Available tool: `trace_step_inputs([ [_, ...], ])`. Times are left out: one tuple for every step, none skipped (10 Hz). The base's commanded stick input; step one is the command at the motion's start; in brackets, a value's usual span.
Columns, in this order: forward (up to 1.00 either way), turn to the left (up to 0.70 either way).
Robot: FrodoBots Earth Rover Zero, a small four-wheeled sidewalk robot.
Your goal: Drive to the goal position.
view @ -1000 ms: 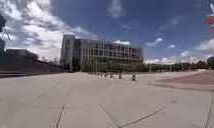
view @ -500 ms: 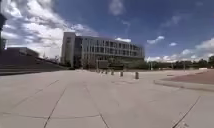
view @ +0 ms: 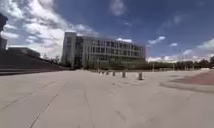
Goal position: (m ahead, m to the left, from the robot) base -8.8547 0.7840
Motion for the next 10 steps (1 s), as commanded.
trace_step_inputs([
  [1.0,-0.39],
  [1.0,-0.39],
  [1.0,-0.39],
  [1.0,-0.39],
  [1.0,-0.15],
  [1.0,0.01],
  [1.0,0.01],
  [1.0,0.01],
  [1.0,0.01],
  [1.0,0.01],
])
